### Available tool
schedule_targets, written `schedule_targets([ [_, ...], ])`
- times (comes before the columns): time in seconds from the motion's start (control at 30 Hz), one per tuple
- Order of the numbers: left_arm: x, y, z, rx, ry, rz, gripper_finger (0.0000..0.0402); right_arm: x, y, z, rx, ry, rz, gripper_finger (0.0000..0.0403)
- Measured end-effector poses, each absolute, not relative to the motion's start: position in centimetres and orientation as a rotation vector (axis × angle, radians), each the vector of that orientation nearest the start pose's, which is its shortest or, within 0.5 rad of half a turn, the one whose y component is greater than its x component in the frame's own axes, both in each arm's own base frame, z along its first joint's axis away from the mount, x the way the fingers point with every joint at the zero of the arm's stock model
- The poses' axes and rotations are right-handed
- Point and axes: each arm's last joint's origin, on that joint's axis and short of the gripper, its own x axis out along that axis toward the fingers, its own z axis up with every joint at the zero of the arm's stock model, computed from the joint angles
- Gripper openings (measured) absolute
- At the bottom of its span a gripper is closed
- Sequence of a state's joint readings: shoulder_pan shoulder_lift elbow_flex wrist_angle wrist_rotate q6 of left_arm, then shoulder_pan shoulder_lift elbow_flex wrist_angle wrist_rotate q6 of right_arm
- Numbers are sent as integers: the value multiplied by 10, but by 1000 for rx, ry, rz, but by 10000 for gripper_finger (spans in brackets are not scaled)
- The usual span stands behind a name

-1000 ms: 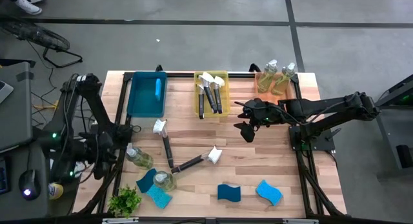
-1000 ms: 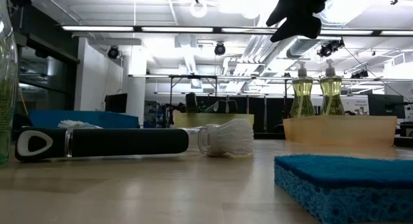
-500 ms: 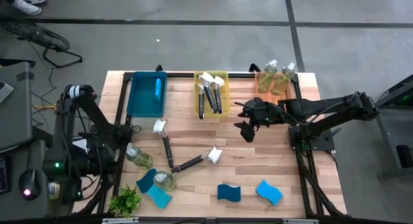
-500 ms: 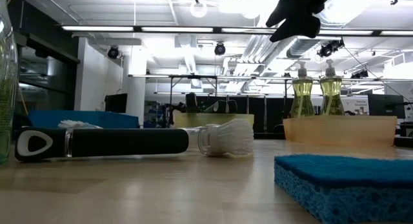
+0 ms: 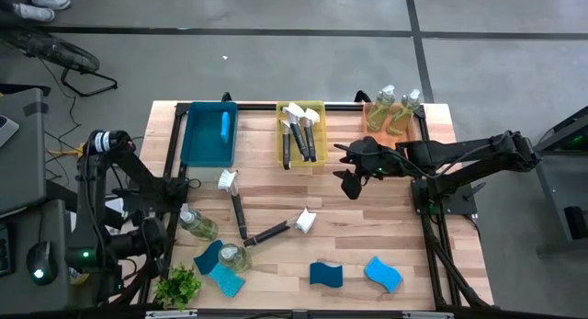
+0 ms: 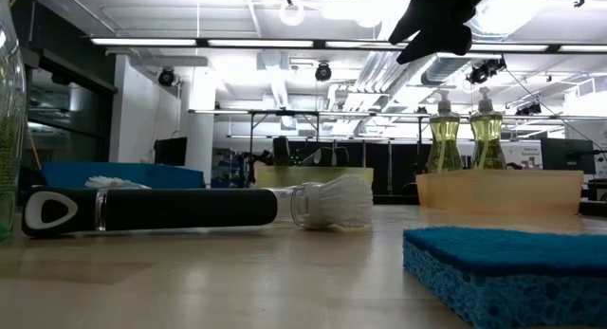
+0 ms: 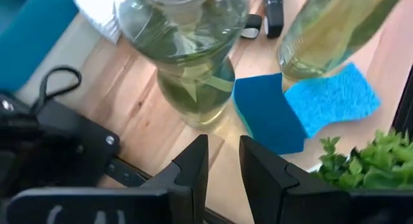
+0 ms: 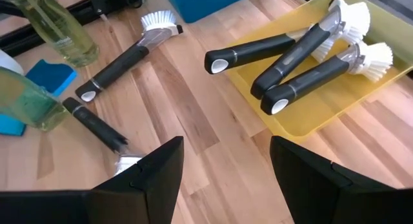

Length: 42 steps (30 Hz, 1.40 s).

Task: Pick & Place Kitchen Sink Supplies
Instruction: Put the green dishwashing liquid dispenser into the orange bin

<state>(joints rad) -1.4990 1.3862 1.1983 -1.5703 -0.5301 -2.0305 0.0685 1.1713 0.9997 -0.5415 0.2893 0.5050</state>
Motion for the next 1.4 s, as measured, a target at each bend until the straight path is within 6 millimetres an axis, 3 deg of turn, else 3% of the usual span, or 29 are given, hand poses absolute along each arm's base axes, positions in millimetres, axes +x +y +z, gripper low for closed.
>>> schedule_targets([
  [0.13,29,-201,277,-208,986,391,93,241,8,301,396,624,-396,224],
  [0.23,29,-198,267,-181,981,409,121,241,8,301,424,620,-403,224],
  [0.33,28,-193,256,-169,998,463,174,241,8,301,451,615,-411,224],
  [0.5,21,-181,229,-231,1109,694,284,241,9,301,479,614,-411,224],
  [0.67,17,-179,211,-245,982,577,354,241,9,301,522,618,-396,224],
  [0.9,19,-176,207,-235,876,532,370,241,10,301,573,616,-397,224],
  [1.2,22,-164,182,-234,754,470,370,242,11,302,630,624,-361,224],
  [1.4,24,-160,182,-281,652,383,370,242,13,301,656,646,-323,224],
])
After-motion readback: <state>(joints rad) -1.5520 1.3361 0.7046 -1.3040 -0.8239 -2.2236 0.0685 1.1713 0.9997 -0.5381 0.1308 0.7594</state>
